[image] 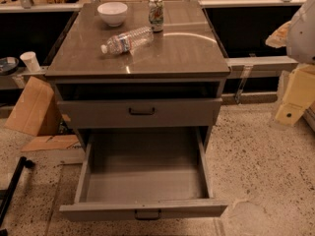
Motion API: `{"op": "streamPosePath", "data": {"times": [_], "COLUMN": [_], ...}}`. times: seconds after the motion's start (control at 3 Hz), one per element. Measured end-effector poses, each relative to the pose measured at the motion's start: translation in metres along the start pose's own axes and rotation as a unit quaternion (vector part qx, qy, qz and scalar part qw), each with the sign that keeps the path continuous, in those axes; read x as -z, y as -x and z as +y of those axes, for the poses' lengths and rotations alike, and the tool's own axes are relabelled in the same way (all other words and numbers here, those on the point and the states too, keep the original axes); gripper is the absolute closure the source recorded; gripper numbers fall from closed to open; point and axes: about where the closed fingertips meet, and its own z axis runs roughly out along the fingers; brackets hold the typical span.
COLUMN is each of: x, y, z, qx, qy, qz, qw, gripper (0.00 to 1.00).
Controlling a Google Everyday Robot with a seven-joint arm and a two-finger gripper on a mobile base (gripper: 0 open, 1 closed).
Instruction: Close middle drawer
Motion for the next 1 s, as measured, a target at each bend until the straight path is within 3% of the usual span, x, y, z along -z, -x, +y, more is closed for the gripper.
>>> {"op": "streamPosePath", "data": {"times": [0.67,1.0], "x": [-0.007,-0.051], "y": [0.002,0.009], "z": [0.001,0.017], "qx": [0.010,0.039], "qy": [0.007,0.043], "qz": [-0.004,-0.037], "qw": [0.9999,0.9977], "gripper": [0.00,0.00]}}
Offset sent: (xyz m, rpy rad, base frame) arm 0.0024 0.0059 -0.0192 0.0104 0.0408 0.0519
